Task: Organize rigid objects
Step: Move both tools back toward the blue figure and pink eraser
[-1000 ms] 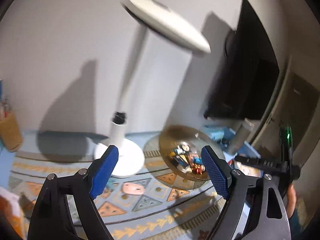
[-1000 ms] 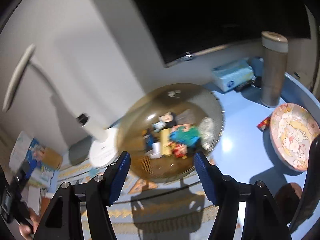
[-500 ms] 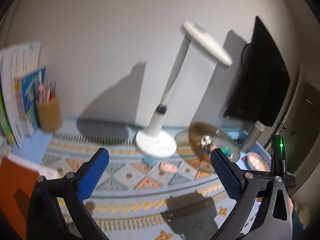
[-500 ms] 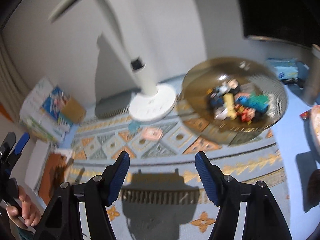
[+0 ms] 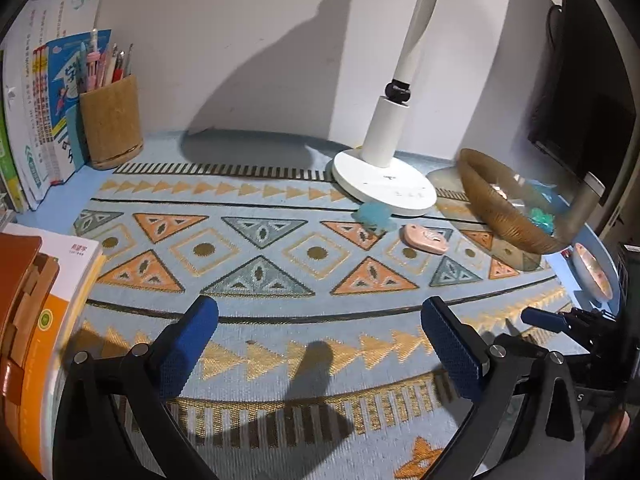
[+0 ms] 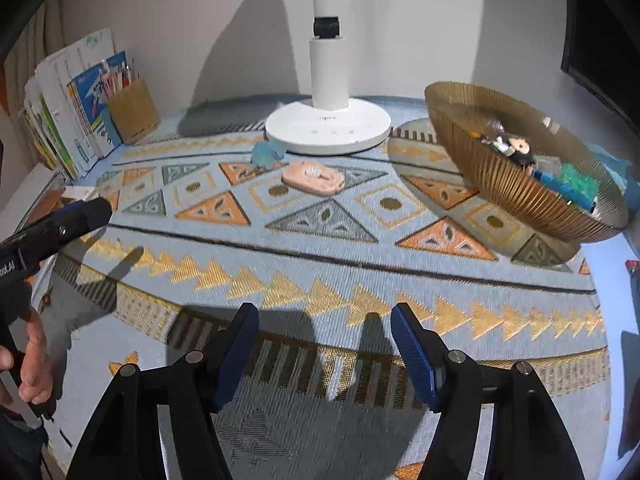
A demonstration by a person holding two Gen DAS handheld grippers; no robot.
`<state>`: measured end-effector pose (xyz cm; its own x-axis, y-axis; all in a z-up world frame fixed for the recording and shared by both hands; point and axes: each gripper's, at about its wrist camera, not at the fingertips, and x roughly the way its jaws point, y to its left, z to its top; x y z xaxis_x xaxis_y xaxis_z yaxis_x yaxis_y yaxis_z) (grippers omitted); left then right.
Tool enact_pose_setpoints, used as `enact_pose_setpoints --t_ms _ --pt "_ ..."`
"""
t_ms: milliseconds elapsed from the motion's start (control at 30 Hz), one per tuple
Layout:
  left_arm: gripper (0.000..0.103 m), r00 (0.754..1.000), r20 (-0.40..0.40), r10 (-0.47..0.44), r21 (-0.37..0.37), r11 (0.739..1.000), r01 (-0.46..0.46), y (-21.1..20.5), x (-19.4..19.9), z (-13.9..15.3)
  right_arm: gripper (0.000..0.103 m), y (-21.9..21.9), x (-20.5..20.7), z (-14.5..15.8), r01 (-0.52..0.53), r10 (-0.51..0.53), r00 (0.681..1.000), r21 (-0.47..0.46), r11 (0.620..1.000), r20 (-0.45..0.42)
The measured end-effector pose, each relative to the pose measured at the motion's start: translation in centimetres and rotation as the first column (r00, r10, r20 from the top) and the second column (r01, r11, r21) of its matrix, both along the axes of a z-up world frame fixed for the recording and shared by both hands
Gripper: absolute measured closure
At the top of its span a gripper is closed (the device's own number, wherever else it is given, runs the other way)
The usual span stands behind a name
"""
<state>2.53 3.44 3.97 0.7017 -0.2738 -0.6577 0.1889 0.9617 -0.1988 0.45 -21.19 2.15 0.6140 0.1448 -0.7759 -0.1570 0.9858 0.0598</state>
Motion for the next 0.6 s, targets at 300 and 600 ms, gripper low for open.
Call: enact_pose_setpoints --t_ms 300,600 --pt "0.002 1.0 -0.012 -0.027 0.055 0.998 0.027 -1.1 0.2 -0.5 0.022 -0.1 0.1 -0.4 0.009 -0.009 1.0 -0.004 1.0 0.002" --pt "0.002 0.993 -0.047 -0.107 -0.002 0.994 0.107 -1.9 1.4 0.8 0.022 0.0 1.4 -0.6 -0.058 0.06 0.995 0.02 0.998 -0.079"
